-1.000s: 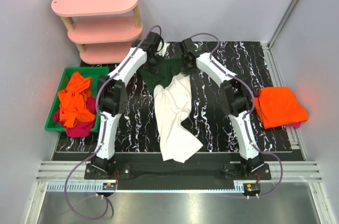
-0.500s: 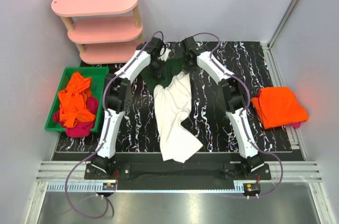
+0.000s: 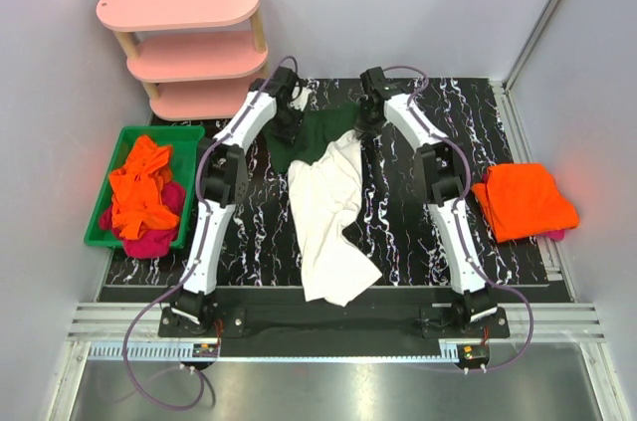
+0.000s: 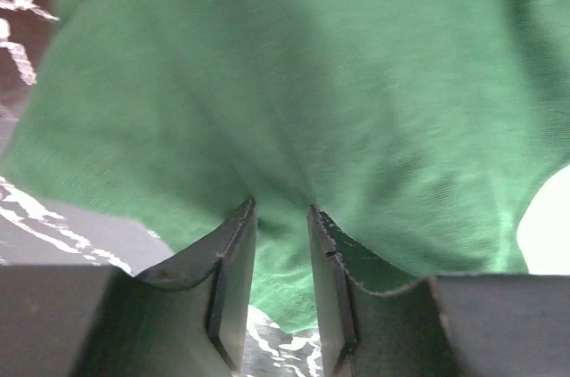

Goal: Fold and stack the t-shirts
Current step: Rotate the tshirt 90 degrees

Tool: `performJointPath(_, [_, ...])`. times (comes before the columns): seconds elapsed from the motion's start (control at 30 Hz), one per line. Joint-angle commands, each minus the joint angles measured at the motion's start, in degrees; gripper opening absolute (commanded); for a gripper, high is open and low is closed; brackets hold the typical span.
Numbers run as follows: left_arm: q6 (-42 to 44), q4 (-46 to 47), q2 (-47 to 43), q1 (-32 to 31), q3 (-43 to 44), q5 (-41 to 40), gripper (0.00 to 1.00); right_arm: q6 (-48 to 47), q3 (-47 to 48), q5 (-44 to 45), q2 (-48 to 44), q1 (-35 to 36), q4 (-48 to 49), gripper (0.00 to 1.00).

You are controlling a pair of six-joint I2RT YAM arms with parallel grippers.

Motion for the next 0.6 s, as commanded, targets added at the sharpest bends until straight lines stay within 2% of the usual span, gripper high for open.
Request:
performJointPath(0.0, [1.9, -0.42, 0.91, 1.38, 4.44, -0.97, 0.36, 0.56, 0.94, -0.17, 1.73, -3.22, -4.14, 0.11])
performJointPath(0.27, [2.7, 0.02, 0.91, 3.23, 5.24, -3.17, 0.49, 0.91, -2.75, -1.75, 0.93, -8.05, -4.32, 0.11])
performJointPath(0.57, [2.35, 1.77, 0.74, 3.4, 6.56, -4.75, 0.59, 1.88, 5.23, -3.95, 5.15, -11.83, -5.11, 0.15])
